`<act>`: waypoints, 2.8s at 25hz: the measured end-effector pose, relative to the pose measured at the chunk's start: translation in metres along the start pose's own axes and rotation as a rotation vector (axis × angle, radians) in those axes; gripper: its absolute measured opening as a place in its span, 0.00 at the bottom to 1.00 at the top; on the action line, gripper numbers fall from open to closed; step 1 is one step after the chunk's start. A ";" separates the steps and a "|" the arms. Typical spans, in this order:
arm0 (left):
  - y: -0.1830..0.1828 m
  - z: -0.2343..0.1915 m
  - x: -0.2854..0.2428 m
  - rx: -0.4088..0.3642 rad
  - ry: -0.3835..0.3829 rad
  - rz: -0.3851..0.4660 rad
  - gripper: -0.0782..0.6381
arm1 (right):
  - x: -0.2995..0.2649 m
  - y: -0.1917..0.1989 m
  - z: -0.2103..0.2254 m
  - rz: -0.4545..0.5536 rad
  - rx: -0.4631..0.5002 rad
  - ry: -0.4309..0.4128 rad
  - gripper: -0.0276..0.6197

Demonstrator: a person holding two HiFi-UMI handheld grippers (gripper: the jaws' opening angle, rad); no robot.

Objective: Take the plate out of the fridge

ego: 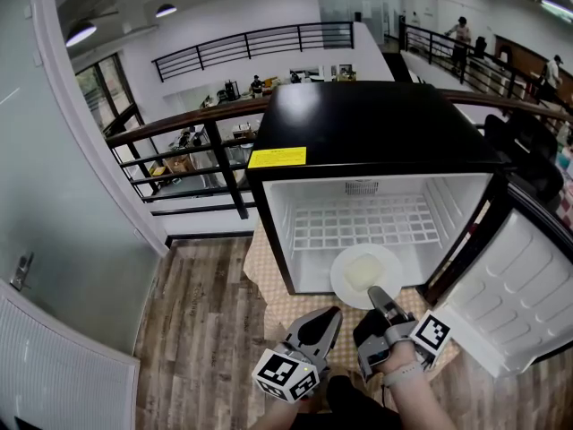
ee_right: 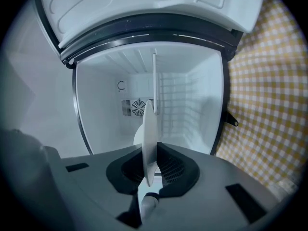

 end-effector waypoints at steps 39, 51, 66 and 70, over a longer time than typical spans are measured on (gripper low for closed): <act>-0.001 0.055 0.057 -0.025 0.008 0.010 0.13 | 0.080 0.032 0.011 0.003 -0.017 -0.029 0.12; -0.004 0.068 0.063 -0.032 -0.001 0.021 0.13 | 0.098 0.033 0.018 -0.003 -0.029 -0.023 0.12; 0.004 0.117 0.090 -0.028 -0.059 -0.018 0.13 | 0.145 0.039 0.019 -0.074 -0.035 -0.015 0.12; 0.004 0.134 0.097 -0.028 -0.062 -0.016 0.13 | 0.166 0.039 0.020 -0.070 -0.039 -0.010 0.12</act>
Point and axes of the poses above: the fingertips, and each gripper's own axes: x backward along the fingers, z to its right, y out of its underside, the point moved 4 cm from there along x, backward along the fingers, and after that the axes turned 11 degrees about -x, right-handed, at the moved point
